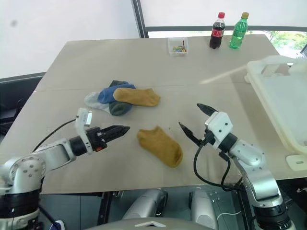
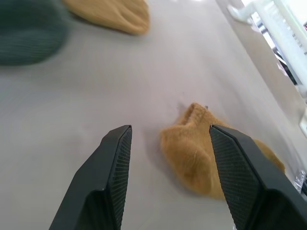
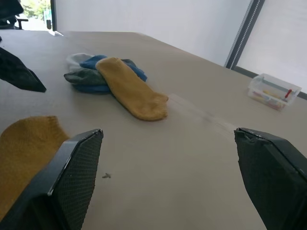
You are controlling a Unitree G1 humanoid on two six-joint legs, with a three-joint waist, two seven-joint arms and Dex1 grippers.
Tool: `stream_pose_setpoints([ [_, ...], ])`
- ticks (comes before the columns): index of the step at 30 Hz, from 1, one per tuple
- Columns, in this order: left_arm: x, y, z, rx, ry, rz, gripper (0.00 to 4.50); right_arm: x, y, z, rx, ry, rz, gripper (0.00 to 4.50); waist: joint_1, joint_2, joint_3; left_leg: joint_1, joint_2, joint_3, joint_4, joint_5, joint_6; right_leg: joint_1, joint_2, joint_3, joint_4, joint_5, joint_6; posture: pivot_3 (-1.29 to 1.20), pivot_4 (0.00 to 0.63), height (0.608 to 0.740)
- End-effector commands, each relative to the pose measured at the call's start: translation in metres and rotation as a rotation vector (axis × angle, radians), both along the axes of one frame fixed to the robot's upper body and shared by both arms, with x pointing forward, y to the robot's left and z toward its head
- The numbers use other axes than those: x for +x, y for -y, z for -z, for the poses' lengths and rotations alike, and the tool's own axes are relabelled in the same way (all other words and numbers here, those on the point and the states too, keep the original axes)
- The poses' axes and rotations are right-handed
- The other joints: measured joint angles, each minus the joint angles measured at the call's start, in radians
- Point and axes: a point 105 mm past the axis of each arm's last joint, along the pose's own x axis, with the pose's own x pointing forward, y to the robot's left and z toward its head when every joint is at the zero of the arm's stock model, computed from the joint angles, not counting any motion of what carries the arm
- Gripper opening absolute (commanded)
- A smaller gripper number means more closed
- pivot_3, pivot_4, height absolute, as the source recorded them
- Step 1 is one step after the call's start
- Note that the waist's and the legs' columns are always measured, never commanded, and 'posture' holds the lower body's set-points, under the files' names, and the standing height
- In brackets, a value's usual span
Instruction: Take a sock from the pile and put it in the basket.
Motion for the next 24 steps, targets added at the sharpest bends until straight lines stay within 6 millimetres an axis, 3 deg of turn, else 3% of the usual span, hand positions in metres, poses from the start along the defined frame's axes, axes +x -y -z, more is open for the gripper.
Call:
stream_pose_setpoints([
  [1, 0.009, 0.01, 0.009, 0.008, -0.015, 0.035, 2.7, -0.018, 0.003, -0.015, -0.007, 0.051, -0.055, 4.5, -0.002, 0.0, 0.0, 0.0, 0.0, 0.0, 0.0, 0.0, 0.0, 0.0, 0.0, 0.0, 0.0, 0.0, 0.0, 0.0, 0.15, 0.74],
  [7, 0.015, 0.02, 0.015, 0.007, -0.035, 0.131, 2.7, -0.049, 0.018, 0.0, -0.115, -0.019, -0.113, 4.5, 0.0, -0.001, 0.0, 0.0, 0.0, 0.001, 0.0, 0.0, 0.0, 0.0, 0.0, 0.0, 0.0, 0.0, 0.0, 0.0, 0.15, 0.74],
  [15, 0.003, 0.026, 0.021, 0.024, -0.082, 0.268, 2.7, -0.057, 0.028, 0.0, -0.13, -0.031, -0.059, 4.5, 0.001, -0.001, -0.001, 0.001, 0.001, 0.001, 0.001, 0.0, 0.001, 0.001, 0.0, 0.0, 0.0, 0.0, 0.001, 0.0, 0.15, 0.74],
  [18, 0.0, 0.025, 0.025, 0.065, -0.079, 0.301, 1.99, -0.06, 0.028, 0.001, -0.129, -0.033, -0.051, 4.5, 0.001, -0.001, -0.001, 0.001, 0.001, 0.001, 0.001, 0.0, 0.001, 0.001, 0.0, 0.0, 0.0, 0.0, 0.001, 0.0, 0.15, 0.74],
  [22, 0.001, 0.026, 0.023, 0.059, -0.076, 0.315, 0.05, -0.06, 0.026, 0.002, -0.127, -0.033, -0.048, 4.5, 0.002, -0.002, -0.001, 0.001, 0.0, 0.001, 0.001, -0.001, 0.001, 0.001, 0.0, 0.0, 0.0, 0.001, 0.001, 0.0, 0.15, 0.74],
  [24, 0.004, 0.026, 0.019, 0.037, -0.071, 0.302, 0.05, -0.059, 0.025, 0.002, -0.128, -0.028, -0.047, 4.5, 0.002, -0.002, -0.001, 0.001, 0.001, 0.001, 0.001, -0.001, 0.001, 0.001, 0.0, 0.0, 0.0, 0.001, 0.001, 0.0, 0.15, 0.74],
])
